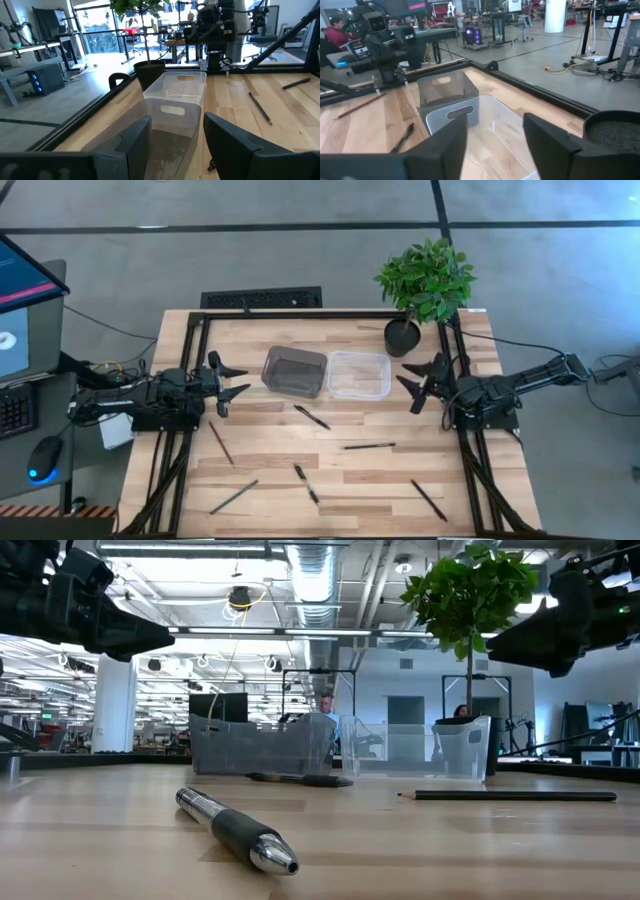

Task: Sort pens & pencils
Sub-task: Put the black colored pencil into the transparent bin

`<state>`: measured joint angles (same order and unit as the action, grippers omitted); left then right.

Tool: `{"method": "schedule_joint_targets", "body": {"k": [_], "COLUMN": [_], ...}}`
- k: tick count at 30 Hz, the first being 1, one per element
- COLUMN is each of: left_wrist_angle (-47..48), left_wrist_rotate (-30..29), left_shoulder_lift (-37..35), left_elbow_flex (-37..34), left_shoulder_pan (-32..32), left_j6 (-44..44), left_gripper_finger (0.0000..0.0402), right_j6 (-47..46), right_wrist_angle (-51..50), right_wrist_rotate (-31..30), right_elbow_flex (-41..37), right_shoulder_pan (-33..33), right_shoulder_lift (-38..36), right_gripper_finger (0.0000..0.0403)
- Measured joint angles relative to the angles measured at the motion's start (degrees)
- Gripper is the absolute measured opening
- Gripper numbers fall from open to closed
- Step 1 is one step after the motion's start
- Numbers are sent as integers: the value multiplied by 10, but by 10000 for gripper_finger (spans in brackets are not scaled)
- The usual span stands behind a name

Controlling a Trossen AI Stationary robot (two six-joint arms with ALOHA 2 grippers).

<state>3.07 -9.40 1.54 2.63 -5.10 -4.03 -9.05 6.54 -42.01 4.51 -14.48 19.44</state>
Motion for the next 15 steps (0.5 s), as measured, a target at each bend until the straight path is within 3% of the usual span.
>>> {"method": "schedule_joint_targets", "body": {"k": [5, 8, 12, 15], "left_wrist_angle": [0, 0, 0, 0], "left_wrist_rotate": [0, 0, 0, 0], "left_shoulder_lift": [0, 0, 0, 0], "left_elbow_flex": [0, 0, 0, 0], "left_shoulder_pan": [0, 0, 0, 0], "left_j6": [0, 1, -1, 0], "left_gripper_finger": [174, 174, 174, 174], "right_j6": [24, 93, 137, 133], "right_wrist_angle": [38, 41, 29, -50], "right_wrist_rotate": [-7, 29, 44, 45], "right_elbow_flex": [0, 19, 81, 149], "right_shoulder_pan": [0, -1, -2, -2], "right_shoulder_lift": [0, 1, 34, 71], "right_gripper_finger": [265, 266, 265, 265]}}
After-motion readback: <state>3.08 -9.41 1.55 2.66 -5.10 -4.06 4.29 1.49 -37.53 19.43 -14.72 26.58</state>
